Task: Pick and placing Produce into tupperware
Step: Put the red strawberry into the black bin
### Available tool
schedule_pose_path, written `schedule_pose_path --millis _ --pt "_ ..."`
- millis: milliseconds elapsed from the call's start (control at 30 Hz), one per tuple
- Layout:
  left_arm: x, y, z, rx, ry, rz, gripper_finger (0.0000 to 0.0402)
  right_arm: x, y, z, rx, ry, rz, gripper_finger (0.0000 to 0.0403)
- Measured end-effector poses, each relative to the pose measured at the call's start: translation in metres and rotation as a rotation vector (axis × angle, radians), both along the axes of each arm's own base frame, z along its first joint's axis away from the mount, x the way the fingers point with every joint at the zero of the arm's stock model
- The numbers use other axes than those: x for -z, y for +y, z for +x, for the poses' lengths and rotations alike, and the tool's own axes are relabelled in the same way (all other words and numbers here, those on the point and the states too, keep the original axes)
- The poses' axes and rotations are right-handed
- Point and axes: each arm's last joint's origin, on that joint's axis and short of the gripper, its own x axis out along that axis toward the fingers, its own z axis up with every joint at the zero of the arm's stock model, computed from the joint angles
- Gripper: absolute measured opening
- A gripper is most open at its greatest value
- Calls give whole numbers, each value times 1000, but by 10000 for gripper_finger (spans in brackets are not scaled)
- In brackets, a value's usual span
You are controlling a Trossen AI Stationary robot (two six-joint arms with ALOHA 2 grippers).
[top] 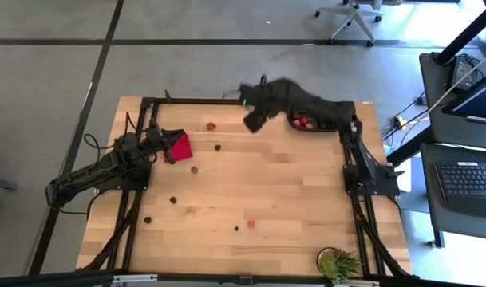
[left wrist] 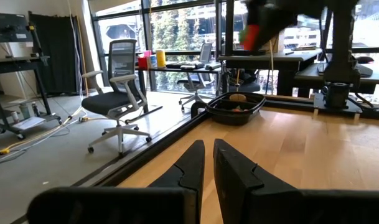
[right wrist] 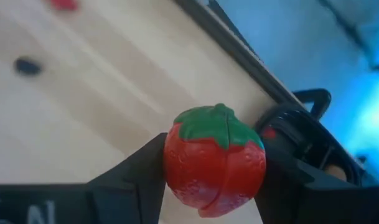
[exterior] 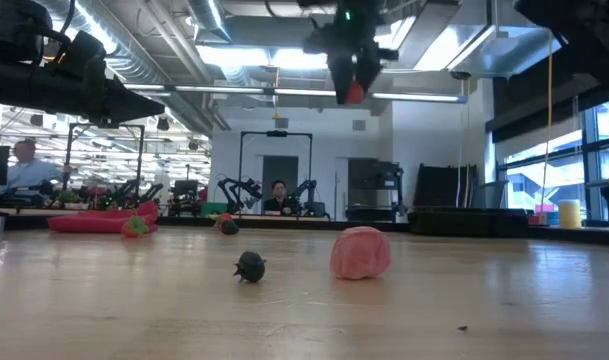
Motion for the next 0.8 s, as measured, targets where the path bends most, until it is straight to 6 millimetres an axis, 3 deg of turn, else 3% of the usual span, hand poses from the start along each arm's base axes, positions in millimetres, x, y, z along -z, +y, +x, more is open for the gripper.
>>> schedule_pose_path --millis 233,400,600,800 --pt "0 0 0 7 0 1 27 18 -85 -37 222 60 59 192" --pt "0 0 0 7 0 1 27 53 -128 -67 352 184 126 195" --pt "0 0 0 8 0 0 27 106 -153 -101 452 334 222 196" --pt "0 0 0 8 0 0 27 153 -153 -121 483 430 309 196"
